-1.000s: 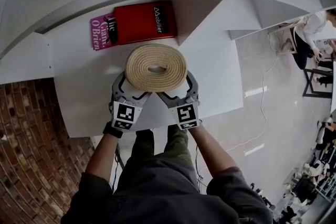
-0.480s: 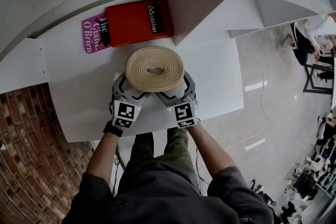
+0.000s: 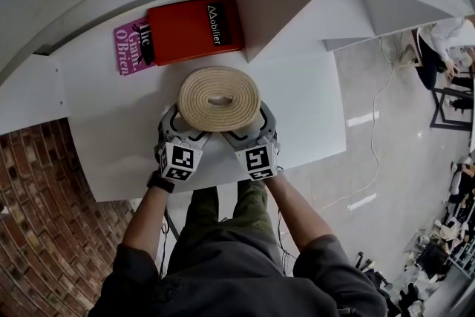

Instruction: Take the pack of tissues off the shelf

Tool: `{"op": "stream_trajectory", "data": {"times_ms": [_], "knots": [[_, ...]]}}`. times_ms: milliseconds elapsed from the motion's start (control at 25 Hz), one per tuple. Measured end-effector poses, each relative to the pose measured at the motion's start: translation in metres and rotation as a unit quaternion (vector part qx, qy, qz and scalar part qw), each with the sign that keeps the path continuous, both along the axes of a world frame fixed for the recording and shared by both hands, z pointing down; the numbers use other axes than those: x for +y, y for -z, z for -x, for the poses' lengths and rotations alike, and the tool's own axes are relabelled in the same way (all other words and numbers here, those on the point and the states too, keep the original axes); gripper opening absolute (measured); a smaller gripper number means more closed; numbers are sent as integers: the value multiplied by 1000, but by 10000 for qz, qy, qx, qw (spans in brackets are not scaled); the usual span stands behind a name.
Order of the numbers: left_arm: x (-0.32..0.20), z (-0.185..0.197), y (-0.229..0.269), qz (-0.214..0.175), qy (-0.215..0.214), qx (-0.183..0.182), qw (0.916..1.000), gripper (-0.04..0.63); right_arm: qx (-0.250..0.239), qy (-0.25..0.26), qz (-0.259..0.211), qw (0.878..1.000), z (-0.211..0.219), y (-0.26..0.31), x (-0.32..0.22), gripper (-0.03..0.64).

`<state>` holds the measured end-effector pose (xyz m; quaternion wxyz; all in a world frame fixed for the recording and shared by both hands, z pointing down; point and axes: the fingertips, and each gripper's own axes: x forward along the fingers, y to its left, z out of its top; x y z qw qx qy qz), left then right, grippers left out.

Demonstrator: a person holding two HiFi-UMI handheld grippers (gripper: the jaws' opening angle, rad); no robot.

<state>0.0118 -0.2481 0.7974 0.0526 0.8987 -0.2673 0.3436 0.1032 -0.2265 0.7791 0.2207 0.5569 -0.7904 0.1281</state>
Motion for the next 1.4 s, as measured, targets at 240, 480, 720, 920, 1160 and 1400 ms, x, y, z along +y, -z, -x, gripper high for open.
{"op": "stream_trajectory", "data": {"times_ms": [240,480,720,920,1160,1400], "knots": [[2,2,-4,-1,-55,-110,9999,472,25,20,89,10000,-1,-6,3,523],[7,7,-3,123,-141,-257,9995,472,-26,27,228,9997,-1,-5,9,523],[16,21,-6,255,-66,-381,9989,472,70,67,314,9995,-6,-3,26,523],[26,37,5,291,-12,-417,9987,471,3,-58,465,9989,-11,7,47,523],[34,48,31,254,45,-335,9991,454,9,-152,364,9992,-15,38,64,471],[44,49,71,104,23,-131,9999,421,71,-285,163,9994,-17,80,71,410]]}}
